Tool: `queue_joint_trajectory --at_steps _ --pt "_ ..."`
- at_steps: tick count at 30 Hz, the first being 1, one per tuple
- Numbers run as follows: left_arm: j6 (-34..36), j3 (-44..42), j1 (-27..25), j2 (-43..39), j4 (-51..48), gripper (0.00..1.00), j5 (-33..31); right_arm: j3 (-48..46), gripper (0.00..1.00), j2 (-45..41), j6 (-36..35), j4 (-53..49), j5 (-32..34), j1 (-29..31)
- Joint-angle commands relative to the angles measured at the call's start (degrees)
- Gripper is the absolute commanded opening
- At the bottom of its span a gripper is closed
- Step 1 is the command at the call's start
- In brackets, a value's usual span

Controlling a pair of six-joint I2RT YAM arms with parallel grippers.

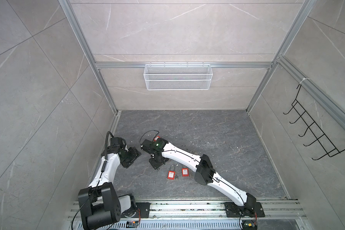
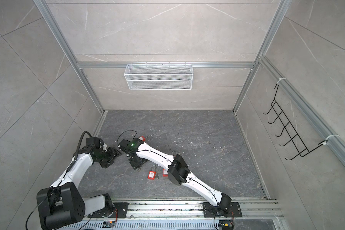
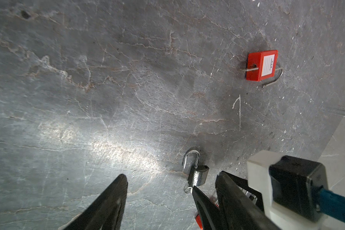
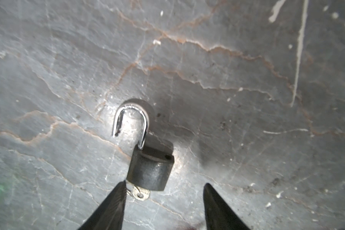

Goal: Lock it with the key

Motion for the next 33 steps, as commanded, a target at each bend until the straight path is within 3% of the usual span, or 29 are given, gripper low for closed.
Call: queue_joint_trajectory --at_steps 1,11,24,33 --pt "1.14 -0.50 0.40 -1.55 -0.22 0.73 -0.06 1.83 0.63 2.66 0.76 0.28 -0.46 -0.02" --pt "1.20 -0.70 0.40 -1.66 -0.50 0.73 -0.59 2.36 0.61 3.69 1.03 -0.35 -0.17 -0.91" --pt "1.36 -1.00 0.40 -1.92 -0.59 0.73 -0.68 0.80 0.55 3.59 -7.13 -1.57 0.67 -0.91" --pt "1.56 -1.05 0.45 -2.01 -0.69 0.73 -0.24 0.62 0.42 3.41 -12.43 0.08 -0.84 -0.72"
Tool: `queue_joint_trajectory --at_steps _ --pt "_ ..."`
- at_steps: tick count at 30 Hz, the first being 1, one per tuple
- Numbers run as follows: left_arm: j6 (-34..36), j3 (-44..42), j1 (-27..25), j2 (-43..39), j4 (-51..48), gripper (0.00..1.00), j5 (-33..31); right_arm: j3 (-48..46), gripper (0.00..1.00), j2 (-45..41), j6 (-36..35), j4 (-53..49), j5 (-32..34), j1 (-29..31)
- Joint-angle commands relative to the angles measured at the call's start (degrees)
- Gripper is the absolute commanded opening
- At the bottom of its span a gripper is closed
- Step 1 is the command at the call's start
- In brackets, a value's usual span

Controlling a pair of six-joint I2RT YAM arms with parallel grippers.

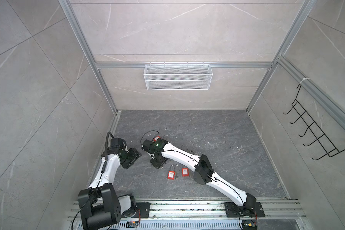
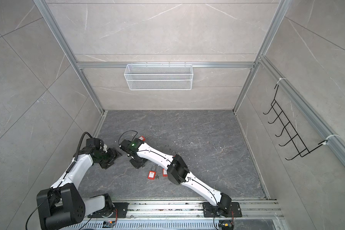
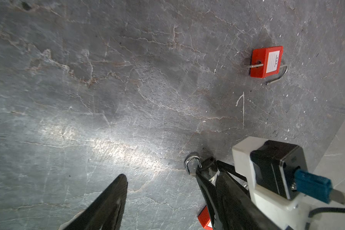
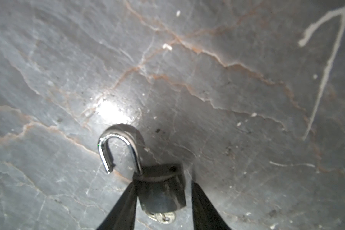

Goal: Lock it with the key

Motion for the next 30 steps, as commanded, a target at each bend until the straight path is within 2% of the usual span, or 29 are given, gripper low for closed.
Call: queue_joint_trajectory --at_steps 1,10,14,19,25,30 --pt "1.33 -0.18 0.40 -1.44 -0.43 0.73 -0.04 -0.82 0.41 1.18 -2.88 0.13 -0.99 0.04" --pt "1.60 -0.27 0.42 -1.59 -0.55 0.73 0.40 -1.86 0.30 0.58 -4.66 0.48 -1.41 0.18" --pt "1.75 -0.10 0.40 -1.72 -0.81 0.73 0.66 -5.12 0.28 -1.46 -5.89 0.66 0.40 0.06" --pt "1.95 -0.18 0.40 -2.05 -0.90 0.73 0.84 -16.05 0.24 -6.88 -8.79 2.22 3.33 -0.20" --pt "2.05 -0.27 0.40 -2.03 -0.70 0.72 1.37 -31.78 0.22 -16.64 -10.32 10.19 2.52 -1.93" --pt "2.15 -0.45 0.40 -1.73 -0.41 0.72 1.63 -36.32 0.32 -18.35 -11.53 12.58 0.45 -2.27"
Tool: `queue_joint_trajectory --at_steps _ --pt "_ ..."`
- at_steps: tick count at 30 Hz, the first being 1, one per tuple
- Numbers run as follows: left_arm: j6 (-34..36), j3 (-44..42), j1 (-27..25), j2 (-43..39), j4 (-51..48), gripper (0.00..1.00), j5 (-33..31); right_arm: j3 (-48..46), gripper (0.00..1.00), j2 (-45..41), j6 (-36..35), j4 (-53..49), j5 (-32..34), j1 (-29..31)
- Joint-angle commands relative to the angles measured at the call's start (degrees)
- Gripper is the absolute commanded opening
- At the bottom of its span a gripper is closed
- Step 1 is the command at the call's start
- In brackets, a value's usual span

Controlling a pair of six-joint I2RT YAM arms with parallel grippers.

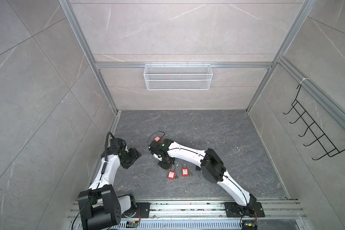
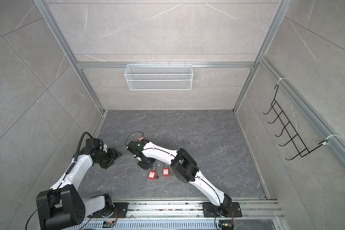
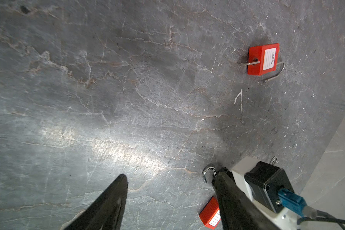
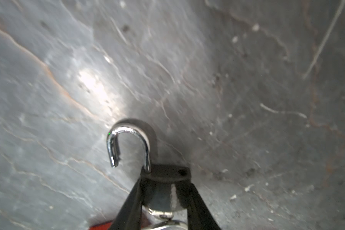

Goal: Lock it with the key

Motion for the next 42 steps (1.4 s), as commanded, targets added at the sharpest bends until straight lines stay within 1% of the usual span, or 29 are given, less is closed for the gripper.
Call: queue_joint_trajectory --at_steps 1,3,5,16,22,24,29,33,38,42 --pt "1.15 -0.27 0.40 -0.85 -0.14 0.72 1.52 -1.93 0.36 -0.27 -1.51 1.00 -0.08 -0.32" --pt "1.30 -0.27 0.40 -1.04 -0.27 0.72 1.71 -1.38 0.41 0.33 -1.33 1.15 0.67 -0.36" --pt "1.36 -0.47 0.40 -1.26 -0.26 0.72 1.72 -0.82 0.43 0.77 -1.23 1.29 1.19 -0.28" --pt "1.40 -0.79 0.42 -1.55 -0.04 0.72 1.89 0.97 0.47 2.47 -0.88 1.37 1.67 -0.33" --pt "1.57 -1.07 0.40 -1.69 0.09 0.71 2.11 1.40 0.48 2.77 -1.06 1.98 0.86 -0.34" --pt "1.59 -1.06 0.40 -1.62 0.09 0.72 2.07 1.80 0.47 2.98 -1.06 1.86 0.19 -0.33" --pt "1.61 -1.12 0.40 -1.62 0.17 0.72 2.22 2.30 0.39 3.79 -1.21 0.37 -1.16 -0.32" --pt "1.87 -1.30 0.40 -1.62 0.33 0.71 2.40 1.22 0.34 2.76 -1.15 0.61 -1.86 -0.44" --pt "2.19 -1.48 0.40 -2.04 0.84 0.69 3.68 -2.06 0.30 -2.87 -1.78 4.62 -2.42 -1.03" --pt "2.62 -2.03 0.31 -3.02 2.50 0.65 6.58 -7.21 0.29 -10.17 -5.32 9.90 -2.84 -1.71"
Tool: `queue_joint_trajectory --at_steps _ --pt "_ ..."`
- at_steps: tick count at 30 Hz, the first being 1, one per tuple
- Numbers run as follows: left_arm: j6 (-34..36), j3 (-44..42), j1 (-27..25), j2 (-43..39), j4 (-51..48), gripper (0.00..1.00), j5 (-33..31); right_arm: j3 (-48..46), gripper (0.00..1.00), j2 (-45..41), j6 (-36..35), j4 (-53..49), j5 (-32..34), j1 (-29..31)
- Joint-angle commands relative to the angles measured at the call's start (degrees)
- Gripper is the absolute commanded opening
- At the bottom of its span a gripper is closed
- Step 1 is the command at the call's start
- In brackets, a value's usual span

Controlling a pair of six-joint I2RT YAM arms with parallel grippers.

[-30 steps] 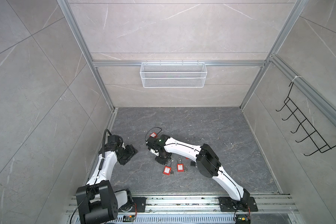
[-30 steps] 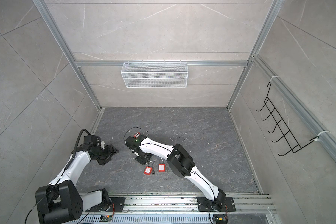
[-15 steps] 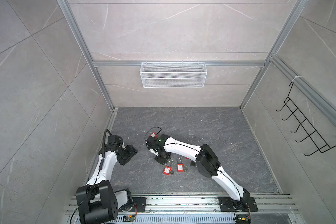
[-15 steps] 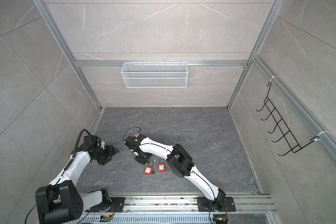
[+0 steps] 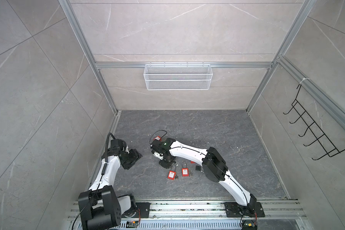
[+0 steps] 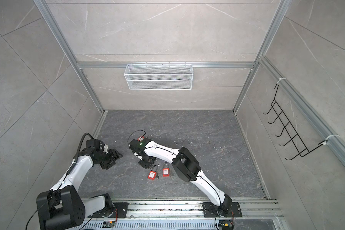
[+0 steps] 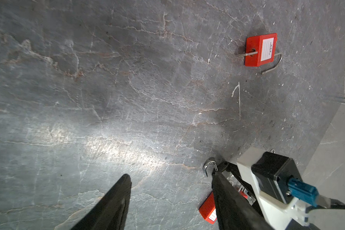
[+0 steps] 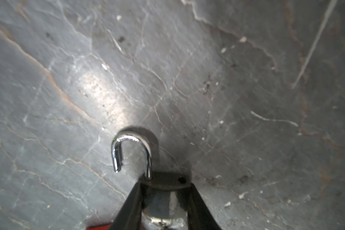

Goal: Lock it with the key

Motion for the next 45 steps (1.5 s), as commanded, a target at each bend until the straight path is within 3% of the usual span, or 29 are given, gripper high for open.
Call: queue_joint_trajectory --at_steps 1,8,12,16,22,31,37,45 --pt "1.76 -0.39 0.23 -2.68 2.33 0.64 4.61 -4.18 0.29 -9.12 -4.36 5.82 -0.97 -0.85" --pt "5.28 -1.91 -2.55 -9.54 8.16 0.59 13.00 -16.57 0.28 -22.46 -12.68 12.33 -4.23 -3.98" --pt "9.91 -3.27 -9.29 -13.68 11.54 0.58 14.69 -22.47 0.29 -29.56 -17.27 13.12 -8.07 -6.25" --pt "16.84 -6.48 -19.69 -19.89 18.49 0.58 14.59 -25.77 0.28 -33.90 -21.81 10.90 -7.92 -6.80" --pt "24.25 -10.45 -29.64 -24.87 29.54 0.61 17.59 -28.77 0.28 -38.43 -22.59 10.15 -9.70 -6.82" --pt "20.99 -8.17 -32.73 -15.17 33.23 0.61 19.47 -30.32 0.28 -40.79 -20.98 10.75 -9.86 -6.79" --pt "16.97 -8.83 -33.50 -13.51 38.99 0.57 20.68 -30.93 0.28 -41.17 -20.80 10.66 -9.60 -6.83" --pt "15.98 -9.00 -34.09 -12.29 38.88 0.48 22.86 -30.71 0.28 -41.47 -20.42 11.23 -8.62 -6.75"
